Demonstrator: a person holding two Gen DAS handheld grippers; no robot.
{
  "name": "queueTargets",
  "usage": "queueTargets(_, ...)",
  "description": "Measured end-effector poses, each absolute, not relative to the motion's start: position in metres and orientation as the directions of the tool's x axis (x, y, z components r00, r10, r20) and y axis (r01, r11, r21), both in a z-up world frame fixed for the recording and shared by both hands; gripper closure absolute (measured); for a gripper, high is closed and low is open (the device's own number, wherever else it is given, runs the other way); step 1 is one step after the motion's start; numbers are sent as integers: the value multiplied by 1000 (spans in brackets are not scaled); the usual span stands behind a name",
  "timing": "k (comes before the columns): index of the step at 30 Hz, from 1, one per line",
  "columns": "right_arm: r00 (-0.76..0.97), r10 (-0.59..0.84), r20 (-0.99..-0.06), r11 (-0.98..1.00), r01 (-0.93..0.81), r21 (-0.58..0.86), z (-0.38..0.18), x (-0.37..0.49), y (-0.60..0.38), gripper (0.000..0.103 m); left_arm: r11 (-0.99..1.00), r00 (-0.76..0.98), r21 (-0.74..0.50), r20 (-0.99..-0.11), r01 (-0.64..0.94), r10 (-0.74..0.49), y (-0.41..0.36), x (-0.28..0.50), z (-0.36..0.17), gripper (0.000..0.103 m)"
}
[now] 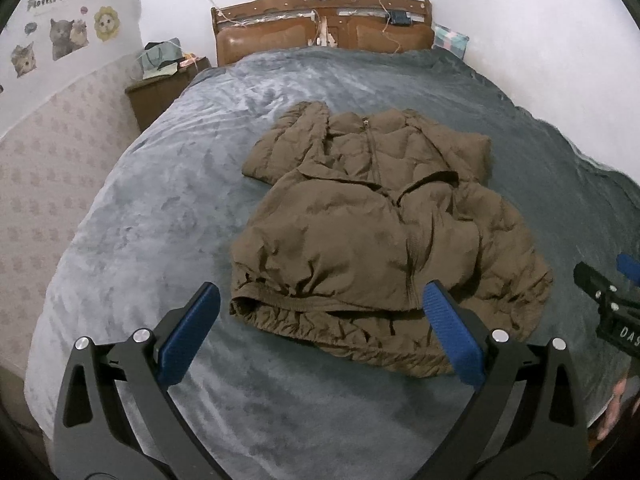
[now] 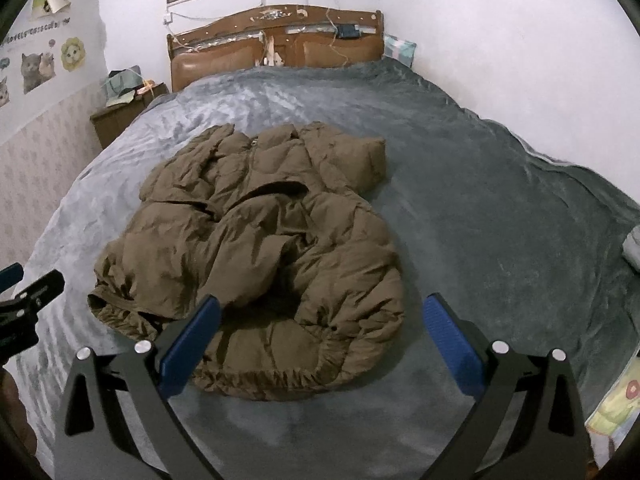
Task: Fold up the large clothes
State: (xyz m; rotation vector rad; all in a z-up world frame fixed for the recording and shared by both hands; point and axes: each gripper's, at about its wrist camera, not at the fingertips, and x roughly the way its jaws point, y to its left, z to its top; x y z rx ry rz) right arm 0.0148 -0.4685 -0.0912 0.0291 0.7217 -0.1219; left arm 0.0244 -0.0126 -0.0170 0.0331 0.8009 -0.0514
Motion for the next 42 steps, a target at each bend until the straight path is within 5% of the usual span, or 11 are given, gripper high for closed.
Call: queueTargets(42,745,-101,-659,992,124,-12,-95,8,-465,2,998,700,13,-713,54,-29,-7,17,-18,3)
